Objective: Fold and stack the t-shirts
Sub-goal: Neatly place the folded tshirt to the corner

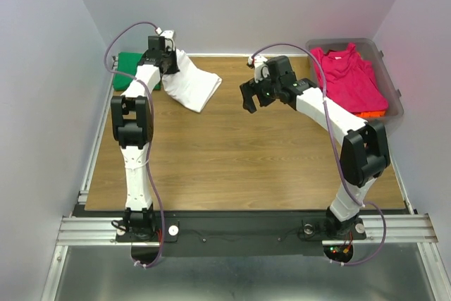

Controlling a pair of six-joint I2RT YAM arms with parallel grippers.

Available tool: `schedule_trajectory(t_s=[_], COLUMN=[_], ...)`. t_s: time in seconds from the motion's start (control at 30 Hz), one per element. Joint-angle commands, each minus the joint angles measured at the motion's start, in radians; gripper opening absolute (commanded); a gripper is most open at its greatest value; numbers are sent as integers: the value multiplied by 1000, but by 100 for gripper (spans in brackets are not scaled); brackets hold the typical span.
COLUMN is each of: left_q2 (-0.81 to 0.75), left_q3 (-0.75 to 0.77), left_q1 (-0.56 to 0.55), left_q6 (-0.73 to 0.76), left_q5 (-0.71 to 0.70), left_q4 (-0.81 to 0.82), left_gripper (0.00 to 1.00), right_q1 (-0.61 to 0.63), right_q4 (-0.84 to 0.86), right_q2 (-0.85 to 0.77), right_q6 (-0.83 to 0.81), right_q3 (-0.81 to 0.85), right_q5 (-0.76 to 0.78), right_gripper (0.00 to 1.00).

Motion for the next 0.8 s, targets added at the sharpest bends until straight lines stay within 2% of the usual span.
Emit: schedule_trajectory(t_s=[0.0, 0.27, 0.37, 0.77], left_q2=[8, 29, 38, -17], left_q3=[146, 266, 303, 318], left_q1=[37, 104, 116, 123], left_q6=[68, 131, 154, 203], left_q5=[-34, -57, -25, 7], left_q4=[5, 40, 43, 58], left_gripper=[0, 0, 0, 0], right_q1=[8, 5, 5, 5], right_q4=[25, 25, 25, 25], right_q2=[-60, -65, -60, -59], right_q6=[-45, -62, -63, -62], right_q3=[-24, -42, -47, -63], right_q5=[31, 49, 43, 35], right_gripper=[100, 100, 100, 100])
